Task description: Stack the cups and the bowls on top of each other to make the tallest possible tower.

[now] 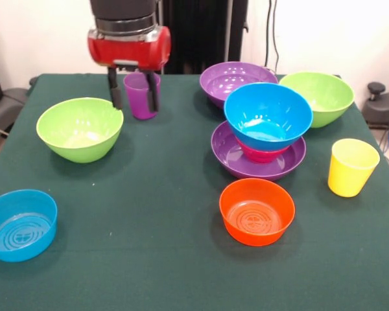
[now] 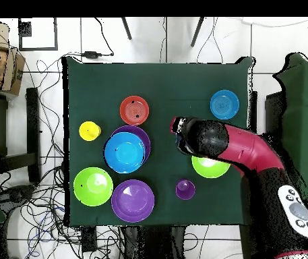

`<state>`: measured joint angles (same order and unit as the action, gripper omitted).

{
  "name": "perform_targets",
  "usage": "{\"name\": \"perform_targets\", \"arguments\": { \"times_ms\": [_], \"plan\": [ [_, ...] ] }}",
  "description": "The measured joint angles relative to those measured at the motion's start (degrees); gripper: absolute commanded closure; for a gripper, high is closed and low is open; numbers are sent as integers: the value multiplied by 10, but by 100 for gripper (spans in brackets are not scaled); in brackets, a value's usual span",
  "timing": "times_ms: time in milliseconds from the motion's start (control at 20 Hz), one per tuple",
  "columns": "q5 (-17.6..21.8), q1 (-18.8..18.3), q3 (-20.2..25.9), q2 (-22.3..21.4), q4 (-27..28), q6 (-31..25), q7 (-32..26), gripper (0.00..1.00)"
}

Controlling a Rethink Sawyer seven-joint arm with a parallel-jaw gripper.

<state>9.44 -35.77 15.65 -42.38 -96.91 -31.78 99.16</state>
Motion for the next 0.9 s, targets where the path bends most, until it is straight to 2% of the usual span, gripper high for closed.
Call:
{"name": "perform_targets", "arguments": {
  "times_ms": [350,900],
  "plan": [
    [44,-30,25,51,26,0,0,0],
    [105,-34,46,109,37,0,0,0]
  ]
}}
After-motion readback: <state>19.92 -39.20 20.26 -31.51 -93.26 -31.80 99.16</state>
